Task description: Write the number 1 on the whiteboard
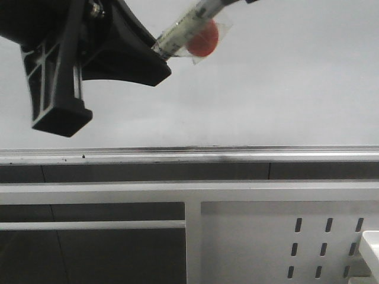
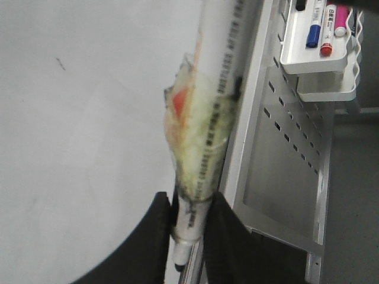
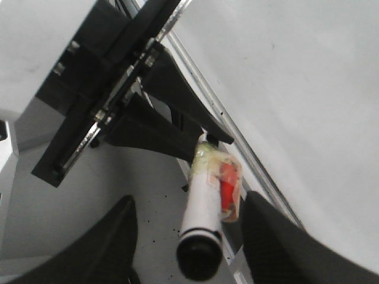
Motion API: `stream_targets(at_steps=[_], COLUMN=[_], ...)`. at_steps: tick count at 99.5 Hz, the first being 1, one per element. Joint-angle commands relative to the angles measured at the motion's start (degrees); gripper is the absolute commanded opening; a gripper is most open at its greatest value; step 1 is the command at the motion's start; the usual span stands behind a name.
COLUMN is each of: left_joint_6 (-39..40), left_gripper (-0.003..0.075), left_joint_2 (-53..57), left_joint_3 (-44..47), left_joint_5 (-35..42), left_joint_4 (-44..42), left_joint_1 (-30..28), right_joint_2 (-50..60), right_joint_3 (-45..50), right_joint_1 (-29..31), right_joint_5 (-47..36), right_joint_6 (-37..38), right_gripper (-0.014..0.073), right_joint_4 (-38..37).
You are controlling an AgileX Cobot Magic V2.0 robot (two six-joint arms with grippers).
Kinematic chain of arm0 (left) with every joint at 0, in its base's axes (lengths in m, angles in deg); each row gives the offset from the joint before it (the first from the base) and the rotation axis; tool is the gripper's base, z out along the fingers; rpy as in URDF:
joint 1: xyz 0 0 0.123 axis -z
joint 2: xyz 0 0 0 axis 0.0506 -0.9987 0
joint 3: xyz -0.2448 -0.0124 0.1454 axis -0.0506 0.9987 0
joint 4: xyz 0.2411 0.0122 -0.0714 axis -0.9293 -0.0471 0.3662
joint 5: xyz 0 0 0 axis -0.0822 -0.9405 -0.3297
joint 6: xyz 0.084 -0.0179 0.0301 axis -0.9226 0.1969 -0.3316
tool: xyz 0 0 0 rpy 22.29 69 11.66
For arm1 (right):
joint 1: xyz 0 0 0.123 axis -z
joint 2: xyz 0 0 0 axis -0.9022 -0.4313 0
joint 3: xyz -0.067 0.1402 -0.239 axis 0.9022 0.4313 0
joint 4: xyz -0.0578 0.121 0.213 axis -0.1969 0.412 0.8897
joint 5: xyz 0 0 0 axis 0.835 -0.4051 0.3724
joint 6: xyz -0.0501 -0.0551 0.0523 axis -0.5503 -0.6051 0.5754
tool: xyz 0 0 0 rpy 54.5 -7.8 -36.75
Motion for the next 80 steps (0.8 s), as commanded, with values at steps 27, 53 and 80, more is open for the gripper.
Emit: stream_targets(at_steps=[27, 53, 80], left_joint_6=[0.7, 0.7, 0.7], left_gripper=[-0.002, -0.0003, 0.04], left_joint_2=[1.1, 1.1, 1.1], left_joint_3=[-2.0, -2.1, -2.1], left_joint_5=[4.9, 6.9, 6.9], left_joint_4=[0.6, 0.6, 0.6], left_joint_1=[0.5, 0.5, 0.5], right_joint_2=[-1.1, -1.9, -1.8], right_joint_3=[-2.3, -2.3, -2.3], right_joint_1=[-0.2, -0.2, -0.2], right_joint_5=[-3.2, -3.1, -3.5], right_joint_6=[-0.8, -0.8, -0.8], right_gripper=[0.0138, -0.0071, -0.0071], right_joint_4=[1.9, 1.8, 2.6])
